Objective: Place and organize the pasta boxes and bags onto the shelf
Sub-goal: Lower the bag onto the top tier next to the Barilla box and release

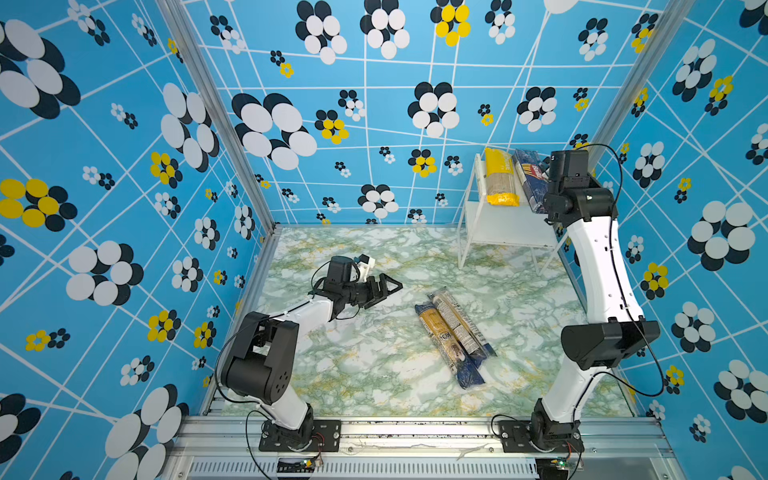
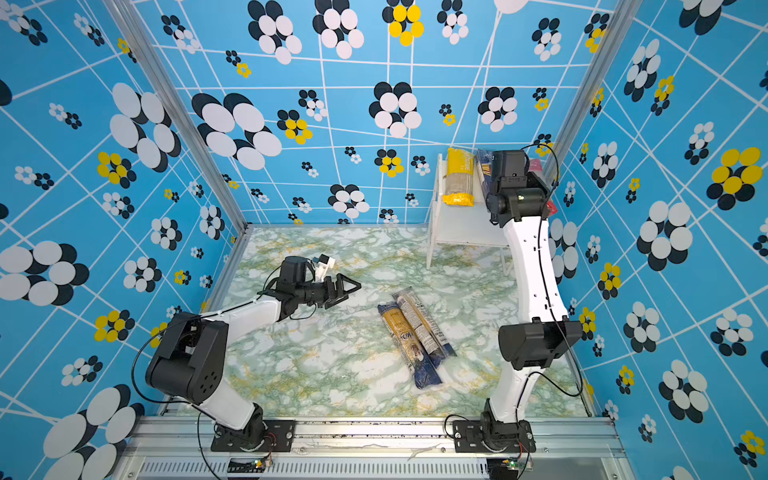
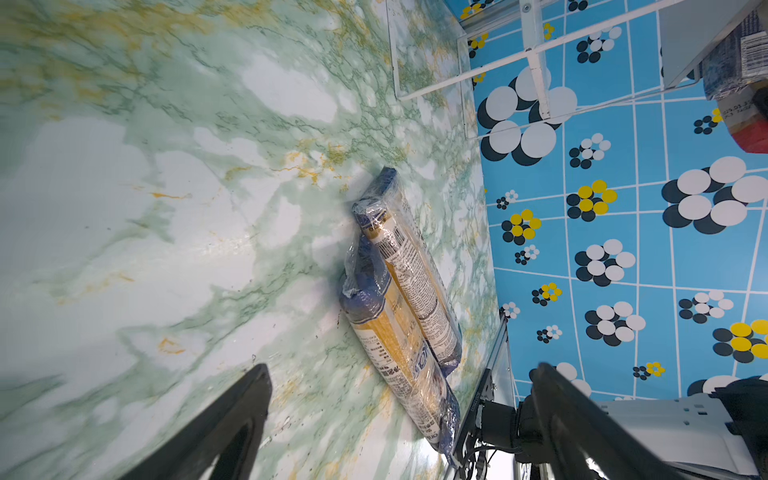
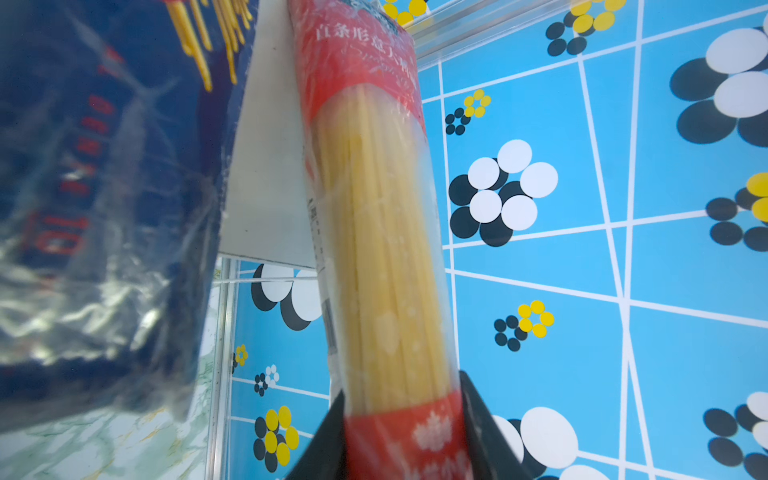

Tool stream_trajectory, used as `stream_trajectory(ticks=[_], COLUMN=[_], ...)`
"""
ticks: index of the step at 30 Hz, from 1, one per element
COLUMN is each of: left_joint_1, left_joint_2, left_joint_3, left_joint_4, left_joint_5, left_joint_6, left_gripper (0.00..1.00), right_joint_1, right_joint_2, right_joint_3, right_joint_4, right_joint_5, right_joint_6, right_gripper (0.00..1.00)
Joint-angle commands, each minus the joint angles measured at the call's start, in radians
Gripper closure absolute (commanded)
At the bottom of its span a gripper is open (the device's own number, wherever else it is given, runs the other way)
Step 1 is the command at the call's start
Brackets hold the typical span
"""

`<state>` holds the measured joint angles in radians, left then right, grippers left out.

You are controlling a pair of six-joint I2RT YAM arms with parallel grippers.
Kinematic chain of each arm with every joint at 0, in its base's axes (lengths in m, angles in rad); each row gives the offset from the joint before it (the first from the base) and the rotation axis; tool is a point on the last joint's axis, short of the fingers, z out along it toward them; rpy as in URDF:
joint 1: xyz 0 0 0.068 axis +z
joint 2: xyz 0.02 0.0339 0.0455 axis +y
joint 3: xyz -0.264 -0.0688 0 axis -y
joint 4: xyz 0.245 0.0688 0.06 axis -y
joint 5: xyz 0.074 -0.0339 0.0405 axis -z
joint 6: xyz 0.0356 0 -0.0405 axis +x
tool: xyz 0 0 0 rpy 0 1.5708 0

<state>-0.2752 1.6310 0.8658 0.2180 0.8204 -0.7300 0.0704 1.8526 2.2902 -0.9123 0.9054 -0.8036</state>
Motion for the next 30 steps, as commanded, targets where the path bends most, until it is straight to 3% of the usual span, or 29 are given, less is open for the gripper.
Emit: stream_trajectory(ticks=[1,22,30], left_joint_1=[0.010,0.014,0.014], left_joint_2=[0.017,0.018,0.014], left_joint_3=[0.029,0.027,0.025], left_joint_4=[0.029,0.033,0.031], left_joint_5=[0.024,0.026,0.025], left_joint_6=[-0.006,-0.011,-0.015], left_gripper=[0.01,0.01,0.01], right_joint_1=[-0.003,0.003,0.008], right_joint_2=[-0.007,-0.019,-0.051], right_joint_3=[0.048,-0.014,-0.034], right_joint_4=[0.037,0.090,0.058], right_joint_5=[0.018,0.076,0.071], right_joint_6=[-0.032,-0.104,-0.050], right_gripper=[0.65,0.50,0.45])
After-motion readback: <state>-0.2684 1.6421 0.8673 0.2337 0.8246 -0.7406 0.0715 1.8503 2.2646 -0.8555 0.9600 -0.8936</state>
